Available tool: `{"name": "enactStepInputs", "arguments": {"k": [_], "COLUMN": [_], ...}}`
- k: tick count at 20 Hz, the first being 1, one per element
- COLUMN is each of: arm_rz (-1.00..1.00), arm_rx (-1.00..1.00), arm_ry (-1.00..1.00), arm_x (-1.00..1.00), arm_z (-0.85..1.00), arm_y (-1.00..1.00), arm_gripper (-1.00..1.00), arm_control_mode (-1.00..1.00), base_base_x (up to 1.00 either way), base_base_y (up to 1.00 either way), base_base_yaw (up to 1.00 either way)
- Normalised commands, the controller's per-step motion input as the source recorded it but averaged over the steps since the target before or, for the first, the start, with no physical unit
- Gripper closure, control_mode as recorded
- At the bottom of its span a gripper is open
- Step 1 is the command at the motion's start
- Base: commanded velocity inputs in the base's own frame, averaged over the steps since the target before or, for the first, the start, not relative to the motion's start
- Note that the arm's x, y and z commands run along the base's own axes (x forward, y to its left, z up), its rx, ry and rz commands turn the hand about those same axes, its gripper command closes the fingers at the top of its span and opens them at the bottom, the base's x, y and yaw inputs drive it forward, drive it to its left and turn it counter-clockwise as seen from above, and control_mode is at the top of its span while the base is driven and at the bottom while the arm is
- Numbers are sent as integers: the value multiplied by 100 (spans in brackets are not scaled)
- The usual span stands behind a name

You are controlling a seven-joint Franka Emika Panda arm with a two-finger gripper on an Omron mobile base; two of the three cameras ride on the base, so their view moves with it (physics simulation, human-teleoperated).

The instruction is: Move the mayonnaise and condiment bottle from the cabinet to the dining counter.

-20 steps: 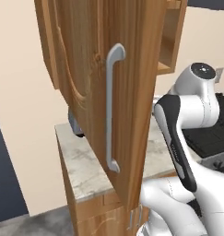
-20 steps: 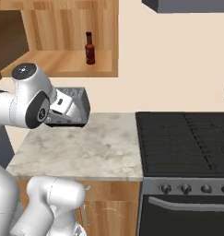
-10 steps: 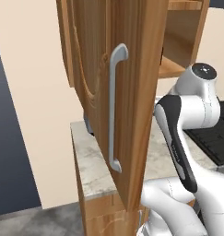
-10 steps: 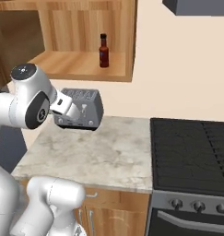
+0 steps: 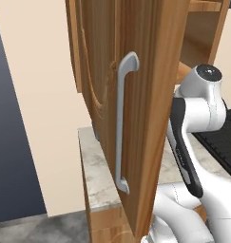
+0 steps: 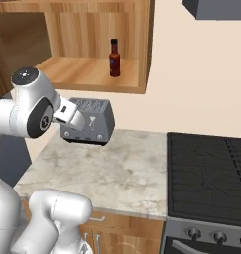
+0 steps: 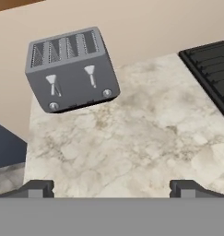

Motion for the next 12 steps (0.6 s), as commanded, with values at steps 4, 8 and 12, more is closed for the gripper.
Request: {"name": "enactStepInputs", "arguments": {"k": [4, 8, 12], "arm_rz": [0, 0, -1], "arm_rx": [0, 0, -5], "arm_ry": [0, 0, 8], "arm_x": [0, 0, 0], "arm_z": [0, 0, 17], "arm_y": [0, 0, 0], "arm_gripper": [-100, -100, -100], "arm_control_mode": [100, 100, -100], "base_base_x": [1, 0, 0], "base_base_y": [0, 0, 0], "base_base_yaw": [0, 0, 0]}}
